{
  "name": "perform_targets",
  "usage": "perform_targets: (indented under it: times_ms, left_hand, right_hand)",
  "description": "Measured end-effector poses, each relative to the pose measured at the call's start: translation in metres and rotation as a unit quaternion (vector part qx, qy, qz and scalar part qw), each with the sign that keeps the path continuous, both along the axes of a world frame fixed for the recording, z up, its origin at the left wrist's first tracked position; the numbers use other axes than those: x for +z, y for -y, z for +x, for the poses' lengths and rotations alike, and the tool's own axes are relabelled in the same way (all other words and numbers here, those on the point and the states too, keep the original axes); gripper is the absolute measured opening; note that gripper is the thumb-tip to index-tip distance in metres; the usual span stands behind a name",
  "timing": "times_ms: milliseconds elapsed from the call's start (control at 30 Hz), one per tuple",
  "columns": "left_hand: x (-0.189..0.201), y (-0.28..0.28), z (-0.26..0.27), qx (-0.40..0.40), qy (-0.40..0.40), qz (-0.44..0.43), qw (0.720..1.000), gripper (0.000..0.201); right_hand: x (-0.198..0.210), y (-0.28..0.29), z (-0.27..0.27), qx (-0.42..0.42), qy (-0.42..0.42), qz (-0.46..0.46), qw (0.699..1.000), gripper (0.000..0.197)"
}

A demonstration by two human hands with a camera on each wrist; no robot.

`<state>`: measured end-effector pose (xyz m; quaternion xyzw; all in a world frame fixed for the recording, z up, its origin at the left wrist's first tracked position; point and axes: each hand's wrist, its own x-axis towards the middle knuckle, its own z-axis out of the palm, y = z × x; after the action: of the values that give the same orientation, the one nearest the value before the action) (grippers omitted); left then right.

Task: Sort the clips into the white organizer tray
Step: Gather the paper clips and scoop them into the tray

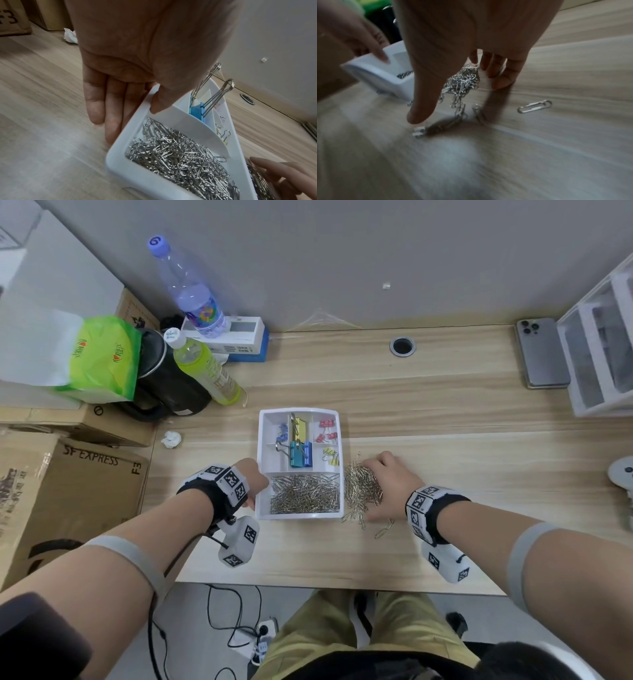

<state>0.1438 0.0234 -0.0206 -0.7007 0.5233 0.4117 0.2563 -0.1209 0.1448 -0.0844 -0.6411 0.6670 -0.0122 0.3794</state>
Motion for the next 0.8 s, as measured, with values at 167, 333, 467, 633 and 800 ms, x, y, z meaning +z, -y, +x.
perform_targets:
  times_ms: [167,333,467,633,800]
  left_hand:
    - [-0.001,0.0,0.001,0.017,-0.01,-0.001,1.0,0.021]
    - [-0.004,-0.001,0.002,0.036,-0.016,-0.013,0.999,0.022]
    - [-0.005,0.0,0.002,0.041,-0.017,-0.008,0.999,0.02]
    - [-0.003,-0.001,0.002,0.037,-0.016,0.004,0.999,0.022]
    - [-0.005,-0.001,0.003,0.038,-0.022,0.004,0.999,0.02]
  right_hand:
    - [-0.003,-0.004,-0.004,0.069,-0.075,0.028,0.994,0.152]
    - [-0.012,-0.001,0.004,-0.001,-0.024,-0.001,1.0,0.117]
    - [-0.008,0.003,-0.005,0.004,-0.008,-0.007,1.0,0.106]
    - [-0.001,0.001,-0.024,0.076,-0.079,0.058,0.992,0.13]
    - [-0.002,0.004,-0.024,0.024,-0.032,0.084,0.996,0.11]
